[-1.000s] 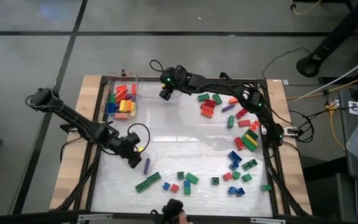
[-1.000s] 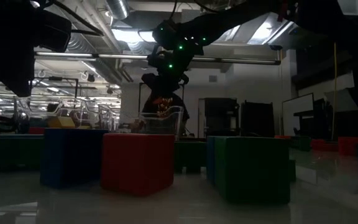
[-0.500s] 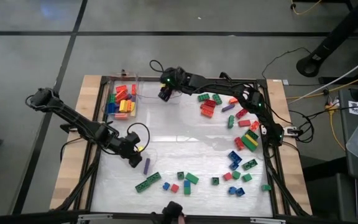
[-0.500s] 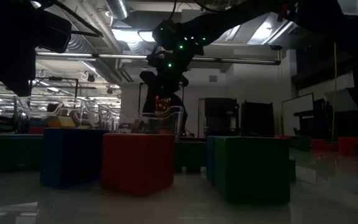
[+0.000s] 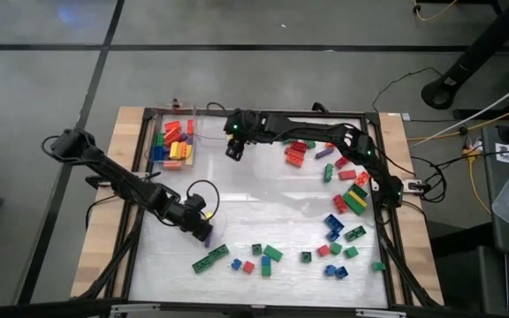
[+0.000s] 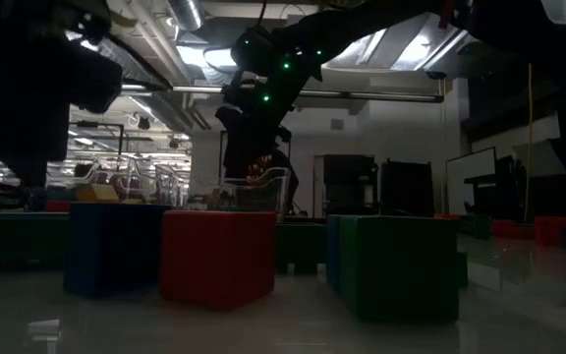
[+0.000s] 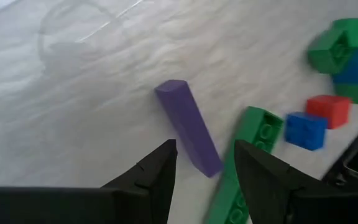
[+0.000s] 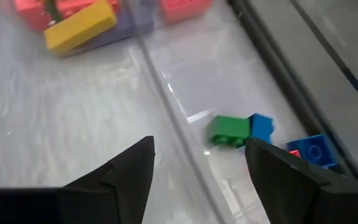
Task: Sort blocks by size
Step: Put the large purple block into the left transparent bin
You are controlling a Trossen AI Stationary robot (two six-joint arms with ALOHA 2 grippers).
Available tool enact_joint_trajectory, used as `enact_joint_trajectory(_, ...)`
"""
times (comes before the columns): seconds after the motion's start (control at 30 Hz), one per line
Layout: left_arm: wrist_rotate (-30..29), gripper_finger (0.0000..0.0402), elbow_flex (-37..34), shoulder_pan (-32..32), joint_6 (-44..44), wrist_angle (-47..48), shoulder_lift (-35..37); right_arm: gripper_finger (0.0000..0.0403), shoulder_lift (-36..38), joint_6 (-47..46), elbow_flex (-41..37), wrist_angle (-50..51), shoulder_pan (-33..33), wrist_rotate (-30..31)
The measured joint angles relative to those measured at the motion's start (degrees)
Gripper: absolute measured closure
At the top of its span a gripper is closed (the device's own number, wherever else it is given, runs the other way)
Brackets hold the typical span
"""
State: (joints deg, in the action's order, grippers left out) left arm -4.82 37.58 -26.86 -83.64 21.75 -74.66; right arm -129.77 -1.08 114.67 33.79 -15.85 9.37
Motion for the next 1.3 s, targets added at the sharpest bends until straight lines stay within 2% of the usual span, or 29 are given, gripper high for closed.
enact_joint_trajectory(0.33,-0.02,0.0251,-0.01,0.18,-1.89,-2.21,-5.48,0.0155,0.09,0.02,0.00,5.75,5.17,0.38)
enact_joint_trajectory(0.7,-1.23,0.0251,-0.02,0.34,-1.89,-3.70,-6.96,0.0155,0.12,0.04,0.00,10.08,12.00,3.56)
enact_joint_trajectory(1.2,-1.68,0.0252,0.13,0.65,-1.82,-4.36,-11.10,0.0155,0.15,-0.15,0.02,17.39,24.89,6.54)
enact_joint_trajectory(1.3,-1.55,0.0267,0.11,0.71,-1.18,-3.84,-10.95,0.0155,0.15,-0.17,0.02,19.73,27.85,6.51)
